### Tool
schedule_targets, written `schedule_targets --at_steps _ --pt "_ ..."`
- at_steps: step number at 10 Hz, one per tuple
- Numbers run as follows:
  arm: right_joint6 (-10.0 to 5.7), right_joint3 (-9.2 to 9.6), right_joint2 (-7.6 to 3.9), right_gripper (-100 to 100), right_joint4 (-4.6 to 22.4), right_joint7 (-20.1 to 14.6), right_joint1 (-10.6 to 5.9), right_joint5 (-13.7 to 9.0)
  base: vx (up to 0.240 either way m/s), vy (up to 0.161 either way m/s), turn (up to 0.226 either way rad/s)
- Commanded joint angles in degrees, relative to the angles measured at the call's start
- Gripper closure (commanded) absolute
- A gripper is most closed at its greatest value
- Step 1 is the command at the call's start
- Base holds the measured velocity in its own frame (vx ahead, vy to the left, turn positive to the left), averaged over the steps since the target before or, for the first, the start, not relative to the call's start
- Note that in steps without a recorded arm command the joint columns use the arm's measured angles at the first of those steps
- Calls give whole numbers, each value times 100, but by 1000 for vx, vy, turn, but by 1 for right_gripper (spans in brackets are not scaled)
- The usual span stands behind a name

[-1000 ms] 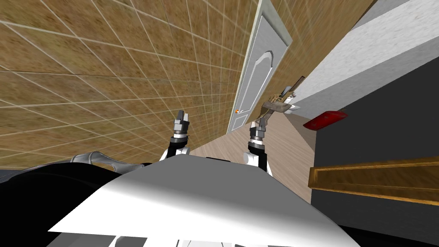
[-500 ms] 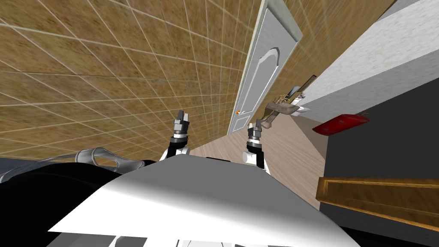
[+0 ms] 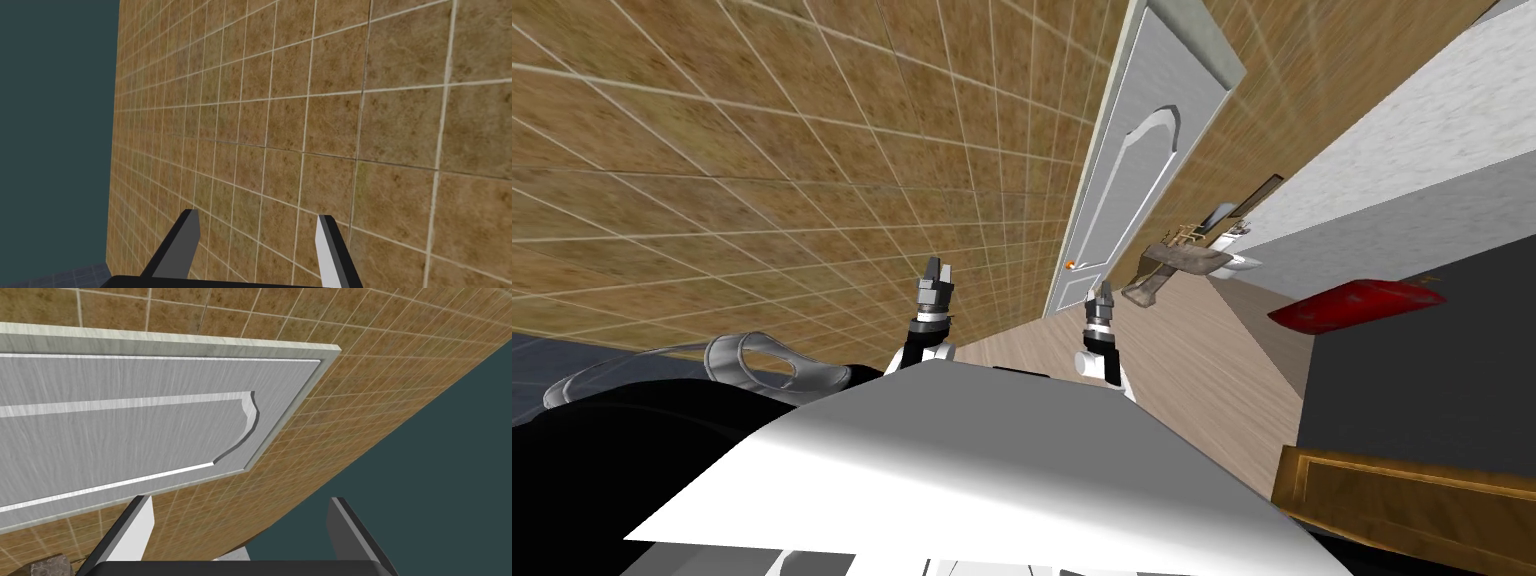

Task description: Pull the door open

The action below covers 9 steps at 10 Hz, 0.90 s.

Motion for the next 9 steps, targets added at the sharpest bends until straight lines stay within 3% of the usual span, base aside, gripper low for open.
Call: schedule_targets --at_steps 1,9 --pt "-37 4 -42 -100 233 -5 -96 -53 66 -120 154" --pt "-233 33 -232 -100 1477 -20 -625 -314 66 -122 146"
